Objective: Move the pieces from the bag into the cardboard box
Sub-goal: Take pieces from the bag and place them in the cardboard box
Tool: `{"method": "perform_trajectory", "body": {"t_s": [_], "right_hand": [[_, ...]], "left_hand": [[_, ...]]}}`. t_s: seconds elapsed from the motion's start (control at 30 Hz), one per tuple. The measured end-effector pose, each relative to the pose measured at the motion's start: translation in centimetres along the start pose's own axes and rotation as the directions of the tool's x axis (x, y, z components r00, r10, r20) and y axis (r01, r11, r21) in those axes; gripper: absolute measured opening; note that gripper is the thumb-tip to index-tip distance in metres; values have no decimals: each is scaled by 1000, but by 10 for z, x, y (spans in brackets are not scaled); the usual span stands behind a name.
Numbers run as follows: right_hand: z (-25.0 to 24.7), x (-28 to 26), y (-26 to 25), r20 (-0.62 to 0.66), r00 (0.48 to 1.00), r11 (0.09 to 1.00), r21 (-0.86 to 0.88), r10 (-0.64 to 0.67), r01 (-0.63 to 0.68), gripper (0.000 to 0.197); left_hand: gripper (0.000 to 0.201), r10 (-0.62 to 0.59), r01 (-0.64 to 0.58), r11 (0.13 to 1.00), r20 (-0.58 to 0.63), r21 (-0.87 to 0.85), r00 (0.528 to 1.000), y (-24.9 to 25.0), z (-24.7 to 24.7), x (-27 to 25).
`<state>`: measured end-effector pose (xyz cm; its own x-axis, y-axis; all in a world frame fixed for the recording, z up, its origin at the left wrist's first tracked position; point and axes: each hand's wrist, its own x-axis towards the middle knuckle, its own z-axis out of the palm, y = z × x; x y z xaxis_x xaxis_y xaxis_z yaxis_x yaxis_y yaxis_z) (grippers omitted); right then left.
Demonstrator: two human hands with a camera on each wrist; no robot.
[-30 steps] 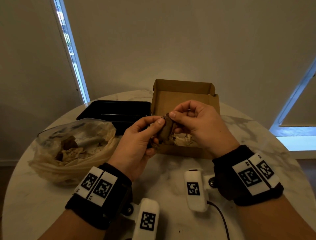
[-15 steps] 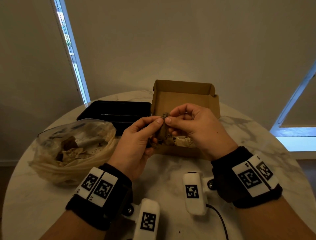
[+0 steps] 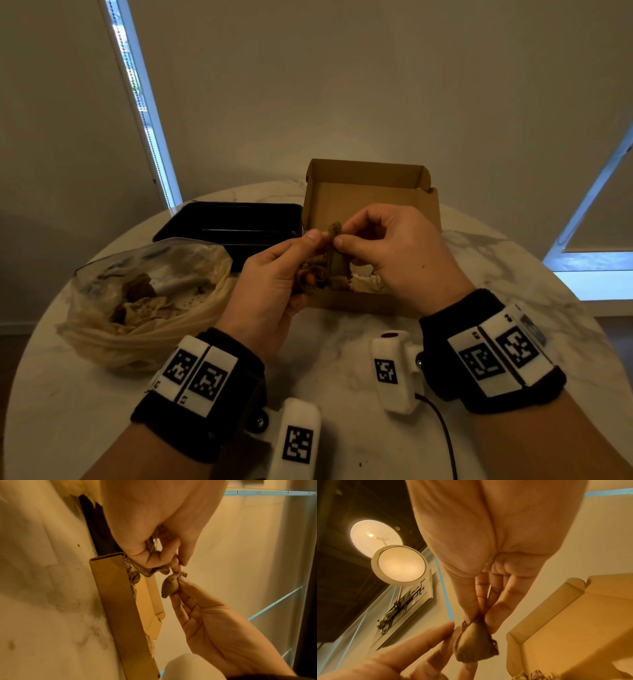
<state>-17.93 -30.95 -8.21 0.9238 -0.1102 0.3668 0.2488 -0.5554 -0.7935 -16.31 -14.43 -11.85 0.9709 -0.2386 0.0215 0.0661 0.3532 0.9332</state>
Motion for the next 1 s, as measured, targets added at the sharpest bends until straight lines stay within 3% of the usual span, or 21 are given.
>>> {"method": "perform_trajectory", "body": {"t_s": [0.17, 0.27, 0.43, 0.6, 0.87, 1.0], "right_hand": [[-21, 7, 2, -93, 992, 992, 97, 90, -81, 9], [-31, 14, 5, -155, 980, 992, 16, 124, -123, 7], [-24, 38, 1, -30, 969, 949, -196, 246, -247, 7], [-6, 67, 2, 76, 920, 888, -302, 385, -347, 6], [19, 83, 10, 179, 823, 743, -561, 539, -365, 26], [18, 89, 8, 166, 815, 710, -605, 555, -360, 14]], "left_hand": [[20, -11, 7, 999, -117, -31, 993, -3, -6, 7], [16, -40, 31, 999, -212, -43, 976, -6, -14, 14], [22, -116, 116, 993, -255, -14, 960, -17, -20, 21], [28, -182, 187, 982, -243, -1, 953, -22, -21, 21], [27, -213, 211, 977, -232, -33, 949, -22, -21, 21], [26, -231, 225, 973, -233, -52, 945, -22, -22, 22]]}}
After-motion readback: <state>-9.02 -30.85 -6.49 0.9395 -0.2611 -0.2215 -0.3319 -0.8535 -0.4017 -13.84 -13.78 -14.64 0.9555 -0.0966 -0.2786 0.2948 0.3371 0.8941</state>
